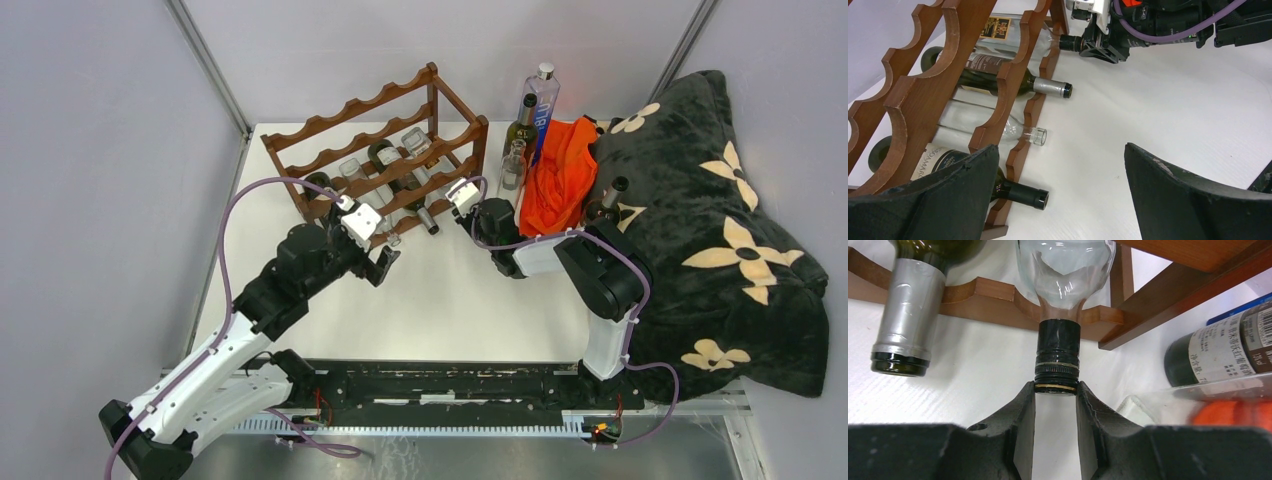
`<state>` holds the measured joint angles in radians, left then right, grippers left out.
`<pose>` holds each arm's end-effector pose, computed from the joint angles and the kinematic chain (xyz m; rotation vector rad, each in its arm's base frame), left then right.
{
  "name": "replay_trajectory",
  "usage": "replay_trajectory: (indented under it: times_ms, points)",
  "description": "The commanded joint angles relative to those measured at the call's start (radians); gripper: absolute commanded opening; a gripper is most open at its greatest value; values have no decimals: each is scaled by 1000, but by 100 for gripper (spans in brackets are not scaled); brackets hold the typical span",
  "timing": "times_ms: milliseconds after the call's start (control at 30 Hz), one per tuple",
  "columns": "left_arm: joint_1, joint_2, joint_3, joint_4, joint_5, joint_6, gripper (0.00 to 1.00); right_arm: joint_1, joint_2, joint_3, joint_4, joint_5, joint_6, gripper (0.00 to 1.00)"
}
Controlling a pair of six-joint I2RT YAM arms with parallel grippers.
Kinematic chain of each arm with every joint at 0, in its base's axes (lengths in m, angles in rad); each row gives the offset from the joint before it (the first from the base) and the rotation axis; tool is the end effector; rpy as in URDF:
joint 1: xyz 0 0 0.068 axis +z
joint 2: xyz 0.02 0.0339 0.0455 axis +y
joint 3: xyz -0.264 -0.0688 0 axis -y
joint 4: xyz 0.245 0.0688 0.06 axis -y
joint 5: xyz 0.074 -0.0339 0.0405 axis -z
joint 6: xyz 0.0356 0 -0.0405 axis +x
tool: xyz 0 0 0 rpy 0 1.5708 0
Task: Put the wine bottle on the wine rack
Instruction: Place the wine bottle in the wine rack, then pick up the wine bottle from the center of the board.
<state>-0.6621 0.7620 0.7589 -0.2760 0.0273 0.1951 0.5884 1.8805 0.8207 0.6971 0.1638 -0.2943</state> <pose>0.1410 -0.1111 0.3248 0.7922 1.6876 -0.3499 0.3149 0.2031 0.1419 -0.7239 1.7876 0.0383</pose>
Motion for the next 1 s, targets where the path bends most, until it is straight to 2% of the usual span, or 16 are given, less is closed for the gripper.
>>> replay_trajectory:
  times_ms: [0,133,267,433,533,833,967]
  points:
    - [6,-7,53,22,-4,-77,100,-10,-6,10,148,-31,89,4]
    - [6,-12,58,24,-1,-91,100,-16,-7,-7,179,-81,137,5]
    - [6,-13,62,17,2,-92,100,-17,14,27,152,-47,114,11]
    - [6,-21,59,14,3,-88,100,-16,26,38,120,-41,55,27]
    - [5,-31,51,13,6,-87,100,-16,17,39,103,-43,38,44]
    - [5,-95,41,-4,33,-94,100,-12,-94,6,20,-114,-27,73]
    - [5,-110,44,-14,57,-101,100,-2,-170,-24,-46,-161,-80,83]
